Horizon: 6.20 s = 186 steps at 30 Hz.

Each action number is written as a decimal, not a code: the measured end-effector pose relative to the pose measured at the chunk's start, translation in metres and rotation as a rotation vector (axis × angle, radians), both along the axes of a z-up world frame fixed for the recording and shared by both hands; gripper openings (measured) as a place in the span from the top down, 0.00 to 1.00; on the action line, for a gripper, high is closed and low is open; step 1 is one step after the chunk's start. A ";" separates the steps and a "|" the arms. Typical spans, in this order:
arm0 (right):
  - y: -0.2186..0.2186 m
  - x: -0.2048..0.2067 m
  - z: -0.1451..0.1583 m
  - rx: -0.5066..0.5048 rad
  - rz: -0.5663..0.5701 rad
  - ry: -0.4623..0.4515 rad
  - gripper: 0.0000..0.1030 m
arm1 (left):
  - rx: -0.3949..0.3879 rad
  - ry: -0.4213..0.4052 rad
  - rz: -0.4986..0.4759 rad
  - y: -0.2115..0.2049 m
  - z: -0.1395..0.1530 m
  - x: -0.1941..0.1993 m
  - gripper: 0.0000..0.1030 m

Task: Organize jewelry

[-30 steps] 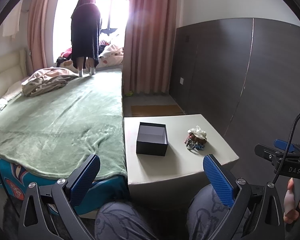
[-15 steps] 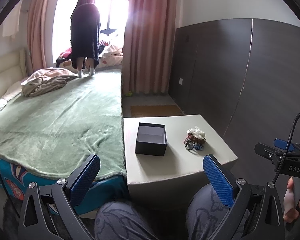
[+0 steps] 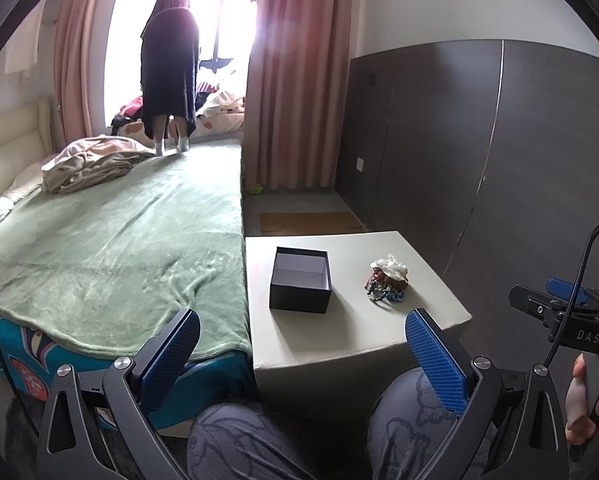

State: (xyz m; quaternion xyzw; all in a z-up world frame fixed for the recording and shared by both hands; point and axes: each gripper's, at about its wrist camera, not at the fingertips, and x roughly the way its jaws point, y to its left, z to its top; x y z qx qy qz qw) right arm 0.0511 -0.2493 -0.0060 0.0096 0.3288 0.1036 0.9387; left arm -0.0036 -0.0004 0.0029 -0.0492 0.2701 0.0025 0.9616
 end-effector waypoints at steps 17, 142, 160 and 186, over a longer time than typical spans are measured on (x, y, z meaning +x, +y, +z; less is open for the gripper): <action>-0.004 0.006 0.007 0.004 0.000 0.010 0.00 | -0.016 0.001 -0.010 -0.004 0.011 0.012 0.01; 0.025 0.341 -0.172 0.114 -0.156 0.573 0.94 | -0.223 0.363 -0.158 0.049 -0.091 0.302 1.00; 0.023 0.285 -0.051 0.336 -0.052 0.290 0.94 | -0.217 0.302 -0.141 0.068 -0.051 0.274 1.00; 0.096 0.235 0.159 0.278 0.173 -0.048 0.94 | -0.218 0.184 -0.104 0.098 0.017 0.240 1.00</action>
